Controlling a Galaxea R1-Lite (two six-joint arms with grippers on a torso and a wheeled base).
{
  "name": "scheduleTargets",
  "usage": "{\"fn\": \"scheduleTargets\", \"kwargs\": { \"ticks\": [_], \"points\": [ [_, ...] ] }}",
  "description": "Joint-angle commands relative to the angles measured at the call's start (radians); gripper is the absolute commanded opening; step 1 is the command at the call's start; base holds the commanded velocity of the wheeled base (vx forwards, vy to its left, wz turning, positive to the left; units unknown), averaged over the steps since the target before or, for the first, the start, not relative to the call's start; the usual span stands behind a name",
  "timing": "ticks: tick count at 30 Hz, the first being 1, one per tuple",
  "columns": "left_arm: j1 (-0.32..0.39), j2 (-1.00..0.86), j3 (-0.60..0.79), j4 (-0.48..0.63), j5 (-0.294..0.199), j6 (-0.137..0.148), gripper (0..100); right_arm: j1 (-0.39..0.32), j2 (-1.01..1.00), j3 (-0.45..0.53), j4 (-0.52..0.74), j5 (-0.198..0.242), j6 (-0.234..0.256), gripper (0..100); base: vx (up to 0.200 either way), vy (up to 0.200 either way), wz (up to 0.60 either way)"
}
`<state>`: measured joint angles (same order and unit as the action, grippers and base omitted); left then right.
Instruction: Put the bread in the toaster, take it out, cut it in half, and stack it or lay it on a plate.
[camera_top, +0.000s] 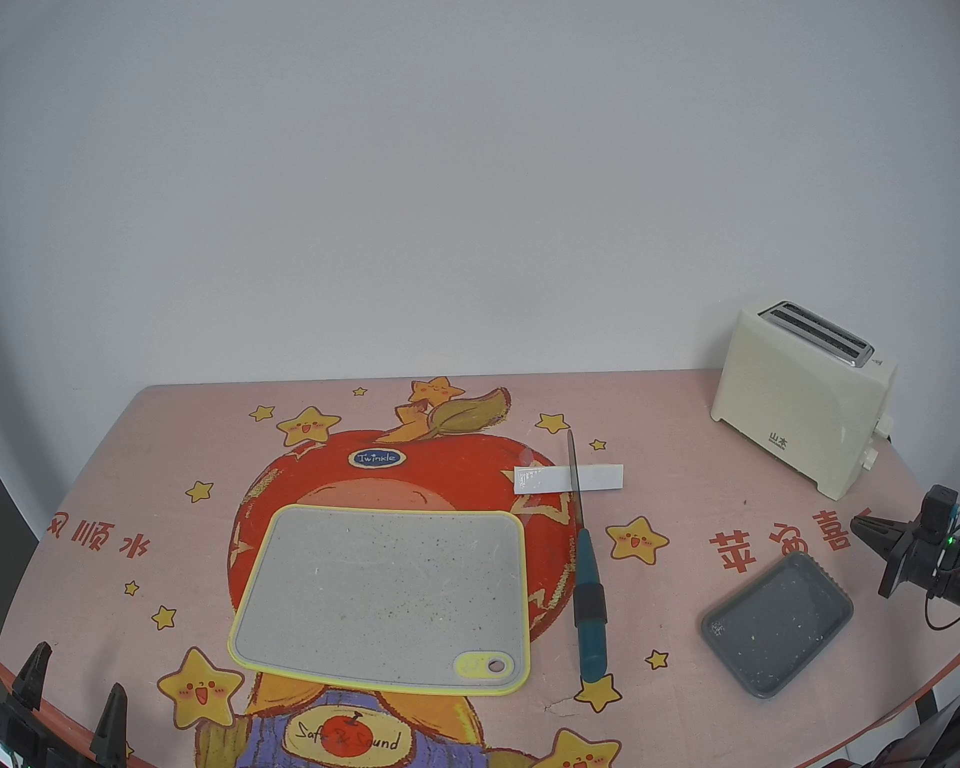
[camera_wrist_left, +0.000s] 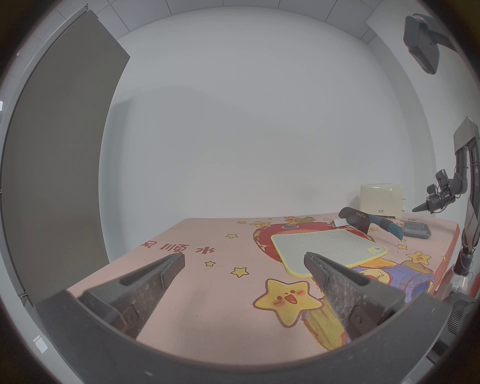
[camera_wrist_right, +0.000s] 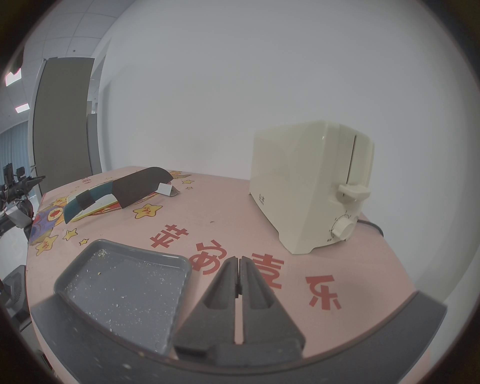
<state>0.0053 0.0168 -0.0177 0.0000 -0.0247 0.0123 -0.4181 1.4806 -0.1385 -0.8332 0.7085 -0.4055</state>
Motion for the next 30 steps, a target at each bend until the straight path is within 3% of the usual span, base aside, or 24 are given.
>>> {"fn": "scheduleTargets", "kwargs": {
  "ticks": [1,18,22,24,27,30],
  "points": [
    [0.001,-0.012,0.018,0.0,0.0,0.0,100,0.002,-0.031,0.01,-0.004,0.0,-0.001,0,0.0,0.0,0.0],
    [0.001,-0.012,0.018,0.0,0.0,0.0,100,-0.01,-0.071,0.02,0.005,-0.015,0.005,0,0.0,0.0,0.0],
    [0.001,-0.012,0.018,0.0,0.0,0.0,100,-0.07,-0.068,0.004,0.003,-0.043,0.007,0,0.0,0.0,0.0],
    [0.001,-0.012,0.018,0.0,0.0,0.0,100,-0.151,-0.063,-0.027,0.006,-0.08,0.01,0,0.0,0.0,0.0],
    [0.001,-0.012,0.018,0.0,0.0,0.0,100,-0.185,-0.062,-0.049,0.008,-0.083,0.037,0,0.0,0.0,0.0],
    [0.001,-0.012,0.018,0.0,0.0,0.0,100,-0.191,-0.063,-0.062,0.011,-0.087,0.106,0,0.0,0.0,0.0]
  ]
}}
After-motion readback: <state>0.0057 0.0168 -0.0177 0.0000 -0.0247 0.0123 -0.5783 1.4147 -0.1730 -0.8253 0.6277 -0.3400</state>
